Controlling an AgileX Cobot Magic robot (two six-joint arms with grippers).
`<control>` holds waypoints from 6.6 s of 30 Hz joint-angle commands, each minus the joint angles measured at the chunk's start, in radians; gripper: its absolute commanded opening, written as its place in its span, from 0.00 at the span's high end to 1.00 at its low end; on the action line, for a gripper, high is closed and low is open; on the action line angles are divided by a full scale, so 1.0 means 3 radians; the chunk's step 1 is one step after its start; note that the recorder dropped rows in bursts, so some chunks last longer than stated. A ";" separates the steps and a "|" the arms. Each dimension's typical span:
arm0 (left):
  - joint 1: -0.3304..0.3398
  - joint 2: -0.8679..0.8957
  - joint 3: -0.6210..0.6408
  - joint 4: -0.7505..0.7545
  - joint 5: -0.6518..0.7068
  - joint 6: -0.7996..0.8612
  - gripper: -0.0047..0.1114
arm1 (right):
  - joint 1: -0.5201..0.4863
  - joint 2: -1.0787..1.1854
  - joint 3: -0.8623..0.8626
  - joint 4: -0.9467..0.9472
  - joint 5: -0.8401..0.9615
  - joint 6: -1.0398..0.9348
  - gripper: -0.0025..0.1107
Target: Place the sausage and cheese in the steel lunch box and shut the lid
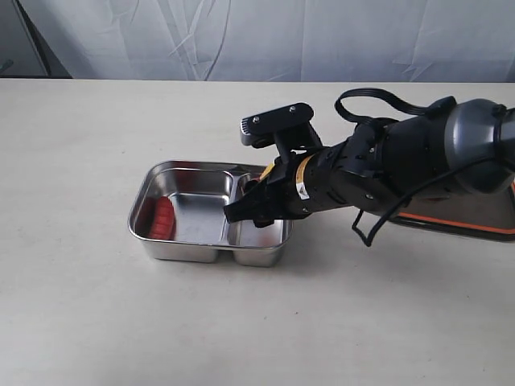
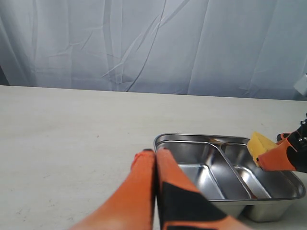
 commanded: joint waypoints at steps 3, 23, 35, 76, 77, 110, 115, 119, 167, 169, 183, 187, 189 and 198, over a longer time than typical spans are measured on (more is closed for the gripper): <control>-0.0019 -0.0018 0.0018 -0.0018 -0.0023 0.0004 0.96 | -0.0002 0.0001 -0.0017 -0.0024 -0.0101 -0.0026 0.49; -0.0019 -0.0018 0.0018 -0.0010 -0.0023 0.0004 0.96 | -0.0002 -0.0016 -0.0017 -0.0006 0.0150 -0.0020 0.32; -0.0019 -0.0018 0.0018 -0.0010 -0.0023 0.0004 0.96 | -0.0166 -0.0537 -0.0123 -0.0425 0.1394 0.0307 0.54; -0.0019 -0.0018 0.0018 -0.0010 -0.0023 0.0004 0.96 | -0.0900 -0.0193 -0.0156 -0.0233 0.1429 0.0073 0.99; -0.0019 -0.0018 0.0018 -0.0010 -0.0023 0.0004 0.96 | -0.0858 -0.0297 -0.0141 -0.0233 0.1429 0.0073 0.99; -0.0019 -0.0018 0.0018 -0.1762 0.0706 0.0002 0.96 | -0.0266 -0.2207 -0.0064 0.1600 0.1500 -0.1249 0.99; -0.0019 -0.0018 0.0018 -0.2028 0.1001 0.0002 0.96 | -0.0266 -0.2256 -0.0064 0.2536 0.1479 -0.1964 0.99; -0.0019 -0.0018 0.0018 -0.2371 0.1372 0.0139 0.94 | -0.0266 -0.2262 -0.0064 0.3675 0.1473 -0.2904 0.99; -0.0025 0.0786 -0.0857 -0.2943 0.1670 0.3154 0.46 | 0.0995 -0.1756 -0.0645 0.6805 0.0479 -0.5137 0.99; -0.0025 0.0884 -0.0857 -0.2939 0.1696 0.3216 0.46 | 0.1020 -0.1719 -0.0645 0.7035 0.0510 -0.5323 0.99; -0.0019 0.1458 -0.0938 -0.3126 0.1673 0.4062 0.49 | 0.1104 -0.1288 -0.0942 0.7118 0.0966 -0.5582 0.99; -0.0019 0.1458 -0.1052 -0.3126 0.1432 0.4121 0.50 | 0.1360 -0.1260 -0.0942 0.7118 0.0743 -0.5680 0.99; -0.0019 0.1458 -0.1099 -0.3126 0.1433 0.4121 0.62 | 0.1460 -0.1260 -0.0942 0.7118 0.0713 -0.5697 0.99; -0.0019 0.1458 -0.1099 -0.3126 0.1101 0.4121 0.96 | 0.1554 -0.1260 -0.0942 0.6903 0.1042 -0.5659 0.99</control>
